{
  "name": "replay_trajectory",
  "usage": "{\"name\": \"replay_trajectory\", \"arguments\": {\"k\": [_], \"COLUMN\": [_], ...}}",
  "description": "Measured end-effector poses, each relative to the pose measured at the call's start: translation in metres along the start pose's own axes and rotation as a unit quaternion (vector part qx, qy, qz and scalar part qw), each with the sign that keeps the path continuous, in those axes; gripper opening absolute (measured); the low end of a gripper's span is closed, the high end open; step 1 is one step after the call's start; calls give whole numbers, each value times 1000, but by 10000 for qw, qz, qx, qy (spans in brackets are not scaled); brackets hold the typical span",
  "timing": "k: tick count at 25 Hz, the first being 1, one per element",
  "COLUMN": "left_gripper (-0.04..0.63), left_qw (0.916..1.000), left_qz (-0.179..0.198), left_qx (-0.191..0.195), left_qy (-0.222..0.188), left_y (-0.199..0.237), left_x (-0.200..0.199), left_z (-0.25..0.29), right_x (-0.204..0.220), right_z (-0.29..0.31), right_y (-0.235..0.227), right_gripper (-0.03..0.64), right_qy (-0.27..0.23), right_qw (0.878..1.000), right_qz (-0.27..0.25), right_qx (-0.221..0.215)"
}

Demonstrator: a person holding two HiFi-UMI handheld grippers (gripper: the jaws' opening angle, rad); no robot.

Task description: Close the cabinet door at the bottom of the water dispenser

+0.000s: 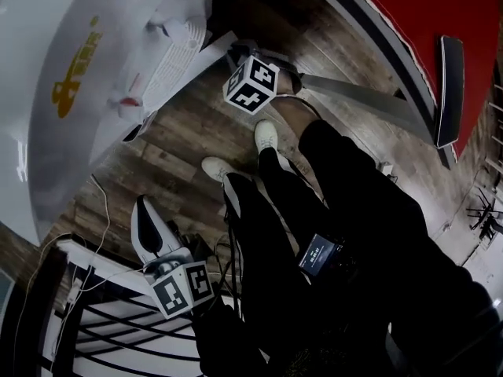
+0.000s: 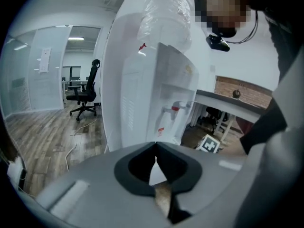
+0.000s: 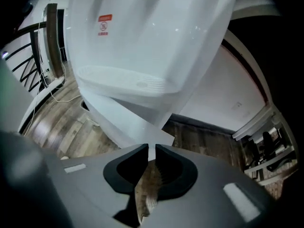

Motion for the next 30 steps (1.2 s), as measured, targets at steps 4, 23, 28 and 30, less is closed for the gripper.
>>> {"name": "replay_trajectory", "arguments": {"k": [4, 23, 28, 30], "left_gripper": [7, 8, 7, 7], "left_qw": [10000, 9992, 9979, 9962], "left_qz": [-3, -241, -95, -5], "left_qx": [-48, -45, 112, 181], "left_qy": [8, -323, -637, -855], "left_y": [4, -14, -21, -25], "left_x": [-4, -29, -69, -90], "left_z": [7, 25, 15, 9], "right_x": [-25, -28, -23, -38], "right_z": [24, -19, -87, -115], "right_y": [-24, -50, -40, -39], "right_gripper": [49, 13, 0, 0], "right_qy": [-129, -731, -795, -1099], "right_qw": [9999, 9939, 9899, 9867], "right_qz": [48, 693, 1012, 1040], "right_qx": [-18, 443, 591, 587]}}
Point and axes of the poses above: the fingertips, and each gripper's own axes: z forward along the fingers, y to its left, x out of its underside, the point moved 6 cm from there along -z, backward along the fingers, and after that the axes turned 10 degrees about -y, right-handed, at the moved point
